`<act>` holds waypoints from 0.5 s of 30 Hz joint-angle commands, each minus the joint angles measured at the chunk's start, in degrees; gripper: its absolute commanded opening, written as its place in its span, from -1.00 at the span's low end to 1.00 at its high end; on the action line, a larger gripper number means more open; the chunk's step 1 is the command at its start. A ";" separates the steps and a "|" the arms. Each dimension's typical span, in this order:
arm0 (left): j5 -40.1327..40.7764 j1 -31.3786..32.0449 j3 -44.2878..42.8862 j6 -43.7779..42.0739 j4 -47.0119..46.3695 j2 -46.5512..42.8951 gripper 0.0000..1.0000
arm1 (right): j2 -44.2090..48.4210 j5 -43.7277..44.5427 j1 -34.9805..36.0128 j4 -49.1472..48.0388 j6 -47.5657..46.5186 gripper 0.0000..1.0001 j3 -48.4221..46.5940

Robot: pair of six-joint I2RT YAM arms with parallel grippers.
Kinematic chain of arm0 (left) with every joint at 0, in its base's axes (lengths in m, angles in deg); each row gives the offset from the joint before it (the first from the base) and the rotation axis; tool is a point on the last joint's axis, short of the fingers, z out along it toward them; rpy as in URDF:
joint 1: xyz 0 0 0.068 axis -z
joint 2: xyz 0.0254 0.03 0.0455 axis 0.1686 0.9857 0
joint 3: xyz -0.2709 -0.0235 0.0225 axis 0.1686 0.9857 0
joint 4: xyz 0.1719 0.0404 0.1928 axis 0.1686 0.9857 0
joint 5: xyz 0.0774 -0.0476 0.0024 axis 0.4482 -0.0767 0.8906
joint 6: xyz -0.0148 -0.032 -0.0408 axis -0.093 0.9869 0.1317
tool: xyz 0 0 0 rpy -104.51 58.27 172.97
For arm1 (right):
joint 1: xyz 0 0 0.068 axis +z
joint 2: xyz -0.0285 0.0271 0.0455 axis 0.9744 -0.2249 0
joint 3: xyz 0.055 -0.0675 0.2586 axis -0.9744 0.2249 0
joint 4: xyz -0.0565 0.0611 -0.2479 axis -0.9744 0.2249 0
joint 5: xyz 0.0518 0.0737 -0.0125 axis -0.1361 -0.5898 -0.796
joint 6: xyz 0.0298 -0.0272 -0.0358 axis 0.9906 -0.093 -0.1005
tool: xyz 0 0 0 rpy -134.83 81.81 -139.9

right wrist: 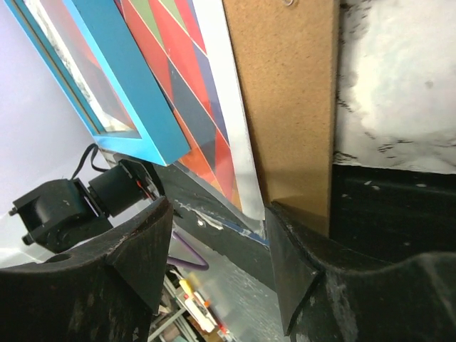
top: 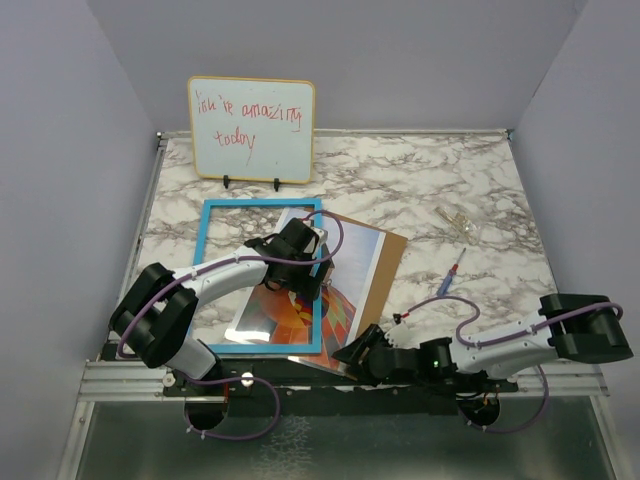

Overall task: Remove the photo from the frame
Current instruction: Adjust the photo frame item on the photo frame.

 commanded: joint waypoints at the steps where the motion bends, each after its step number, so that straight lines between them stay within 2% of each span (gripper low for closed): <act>1: 2.01 0.92 0.43 -0.55 2.06 1.51 0.74 | -6.91 0.59 -0.15 8.60 2.03 0.22 1.35; 6: 1.93 0.90 0.43 -0.55 2.02 1.48 0.74 | -11.61 0.98 -0.16 -6.02 4.32 0.22 6.87; 8: 1.92 0.91 0.41 -0.51 2.02 1.58 0.74 | -12.09 2.19 -0.16 -8.83 3.80 0.21 7.85; 11: 1.92 0.92 0.39 -0.55 2.02 1.60 0.74 | -10.65 4.55 -0.11 -10.30 1.76 0.21 8.26; 15: 1.92 0.90 0.39 -0.55 2.02 1.48 0.74 | -6.46 9.08 -0.15 -21.09 -3.45 0.21 12.64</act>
